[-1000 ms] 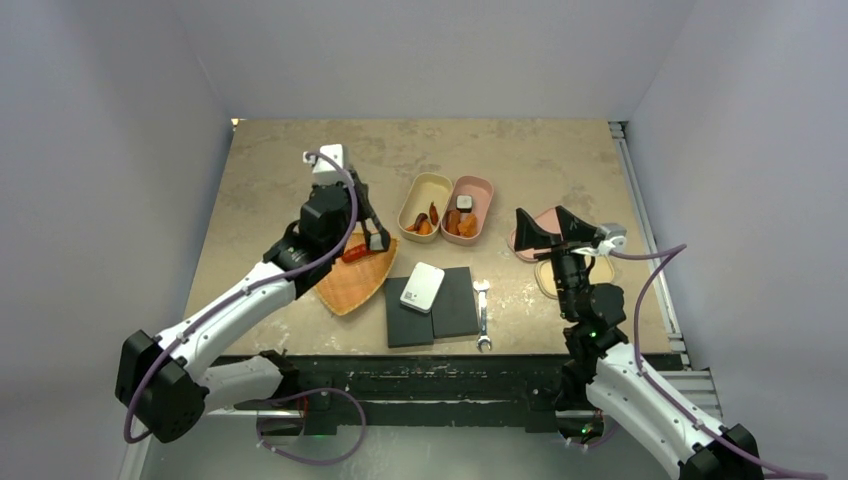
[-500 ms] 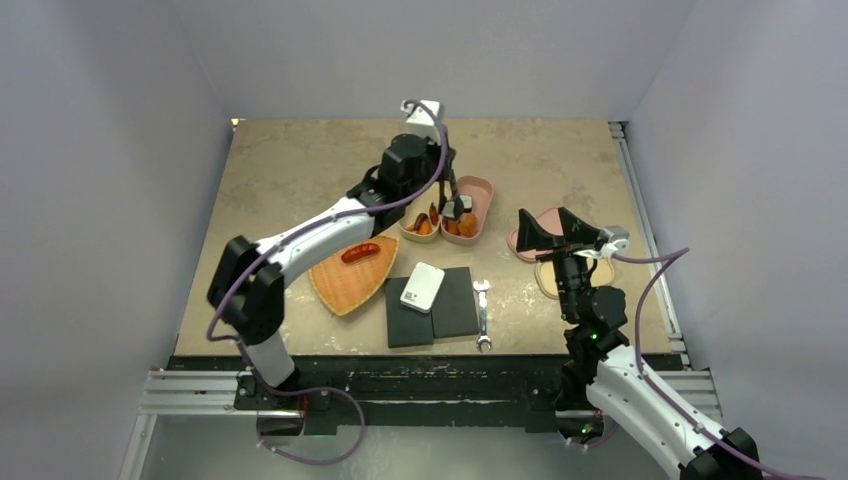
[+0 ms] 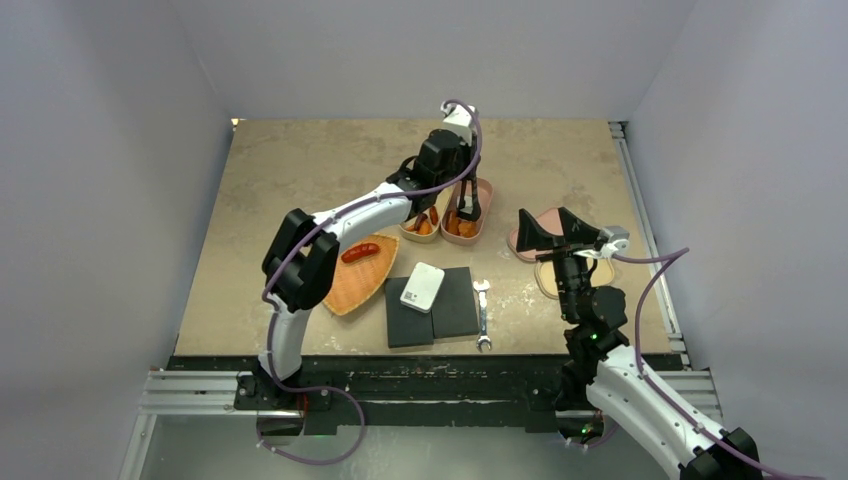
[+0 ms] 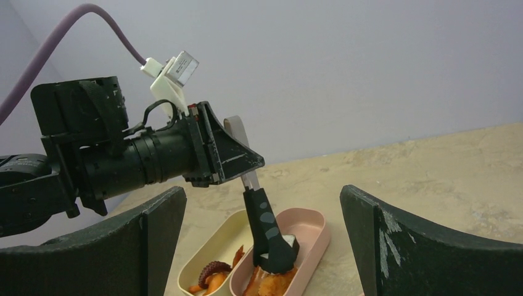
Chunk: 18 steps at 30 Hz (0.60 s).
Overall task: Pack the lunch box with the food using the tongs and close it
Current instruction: Place the fake food in the packing box.
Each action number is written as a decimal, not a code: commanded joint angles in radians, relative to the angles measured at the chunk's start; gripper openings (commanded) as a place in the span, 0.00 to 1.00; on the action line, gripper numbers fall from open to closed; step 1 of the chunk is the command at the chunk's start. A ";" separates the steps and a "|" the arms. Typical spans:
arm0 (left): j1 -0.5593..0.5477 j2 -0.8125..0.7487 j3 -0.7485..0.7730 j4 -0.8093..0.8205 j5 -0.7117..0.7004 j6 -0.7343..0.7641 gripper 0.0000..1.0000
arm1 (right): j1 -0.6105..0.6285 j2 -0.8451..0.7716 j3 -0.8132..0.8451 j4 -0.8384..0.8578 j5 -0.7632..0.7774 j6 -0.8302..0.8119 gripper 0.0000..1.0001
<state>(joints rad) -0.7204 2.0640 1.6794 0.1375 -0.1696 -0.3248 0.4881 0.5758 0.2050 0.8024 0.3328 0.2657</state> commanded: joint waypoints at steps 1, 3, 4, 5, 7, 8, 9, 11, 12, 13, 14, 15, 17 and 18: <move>0.000 -0.004 0.059 0.030 -0.001 0.017 0.09 | 0.000 0.001 0.000 0.036 0.025 0.003 0.99; 0.001 -0.008 0.053 0.030 -0.007 0.021 0.15 | 0.001 0.001 -0.001 0.037 0.024 0.003 0.99; 0.001 -0.010 0.052 0.030 -0.009 0.022 0.18 | 0.001 0.001 0.000 0.037 0.025 0.002 0.99; 0.000 -0.013 0.048 0.030 -0.011 0.023 0.20 | 0.001 0.002 0.000 0.036 0.023 0.003 0.99; 0.000 -0.019 0.043 0.030 -0.015 0.026 0.24 | 0.001 0.003 0.001 0.036 0.023 0.003 0.99; 0.000 -0.023 0.039 0.031 -0.017 0.027 0.25 | 0.001 0.004 0.001 0.036 0.022 0.003 0.99; 0.000 -0.027 0.037 0.033 -0.020 0.029 0.27 | 0.000 0.004 0.001 0.036 0.022 0.003 0.99; 0.001 -0.035 0.034 0.034 -0.023 0.031 0.29 | 0.000 0.005 0.001 0.037 0.020 0.002 0.99; 0.001 -0.039 0.032 0.035 -0.025 0.033 0.30 | 0.001 0.007 0.001 0.038 0.019 0.003 0.99; 0.001 -0.042 0.031 0.037 -0.026 0.034 0.31 | 0.001 0.009 0.001 0.039 0.018 0.003 0.99; 0.001 -0.044 0.030 0.038 -0.025 0.035 0.31 | 0.001 0.012 0.002 0.039 0.016 0.003 0.99; 0.000 -0.047 0.029 0.039 -0.024 0.034 0.31 | 0.001 0.016 0.004 0.039 0.015 0.003 0.99; 0.001 -0.053 0.025 0.044 -0.024 0.033 0.32 | 0.001 0.019 0.005 0.038 0.015 0.003 0.99; 0.001 -0.056 0.024 0.045 -0.026 0.034 0.32 | 0.001 0.020 0.005 0.040 0.015 0.003 0.99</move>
<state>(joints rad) -0.7204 2.0647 1.6833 0.1360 -0.1856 -0.3031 0.4881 0.5892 0.2050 0.8028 0.3317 0.2657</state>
